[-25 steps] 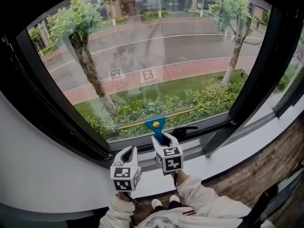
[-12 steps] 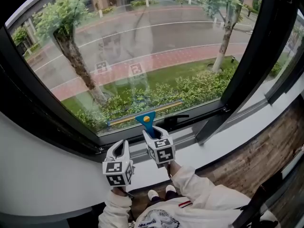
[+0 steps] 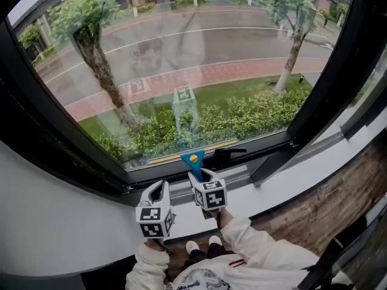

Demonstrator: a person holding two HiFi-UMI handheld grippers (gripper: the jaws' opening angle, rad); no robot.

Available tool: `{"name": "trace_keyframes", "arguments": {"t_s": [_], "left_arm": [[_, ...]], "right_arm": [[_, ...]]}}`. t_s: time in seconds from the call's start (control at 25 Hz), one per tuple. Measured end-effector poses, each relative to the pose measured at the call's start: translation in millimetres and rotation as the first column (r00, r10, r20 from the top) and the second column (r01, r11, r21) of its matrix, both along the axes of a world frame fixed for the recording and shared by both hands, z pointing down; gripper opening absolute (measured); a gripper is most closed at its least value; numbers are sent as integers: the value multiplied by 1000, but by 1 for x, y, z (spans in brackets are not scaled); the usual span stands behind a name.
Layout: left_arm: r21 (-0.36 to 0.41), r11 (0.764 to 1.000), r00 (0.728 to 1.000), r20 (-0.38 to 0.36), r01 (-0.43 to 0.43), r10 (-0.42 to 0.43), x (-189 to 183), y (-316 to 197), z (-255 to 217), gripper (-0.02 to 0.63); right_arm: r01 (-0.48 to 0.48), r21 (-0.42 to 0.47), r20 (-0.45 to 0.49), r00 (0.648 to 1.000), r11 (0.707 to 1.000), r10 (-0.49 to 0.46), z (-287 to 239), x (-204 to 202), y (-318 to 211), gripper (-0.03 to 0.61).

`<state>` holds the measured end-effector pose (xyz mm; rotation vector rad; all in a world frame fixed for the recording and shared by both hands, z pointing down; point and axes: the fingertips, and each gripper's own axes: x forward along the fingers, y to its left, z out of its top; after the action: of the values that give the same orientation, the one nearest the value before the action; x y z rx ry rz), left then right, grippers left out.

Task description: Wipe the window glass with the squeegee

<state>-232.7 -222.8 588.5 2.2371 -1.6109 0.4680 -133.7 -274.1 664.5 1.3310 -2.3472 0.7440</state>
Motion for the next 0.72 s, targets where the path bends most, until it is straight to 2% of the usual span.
{"name": "trace_keyframes", "arguments": {"t_s": [0.28, 0.72], "left_arm": [[-18, 1000, 1000, 8, 10, -10, -1, 4, 9, 0], [11, 999, 999, 28, 34, -34, 6, 24, 5, 0]], "right_arm": [[13, -2, -47, 999, 1000, -13, 15, 4, 1, 135], [56, 70, 13, 998, 996, -57, -23, 17, 18, 134]]}}
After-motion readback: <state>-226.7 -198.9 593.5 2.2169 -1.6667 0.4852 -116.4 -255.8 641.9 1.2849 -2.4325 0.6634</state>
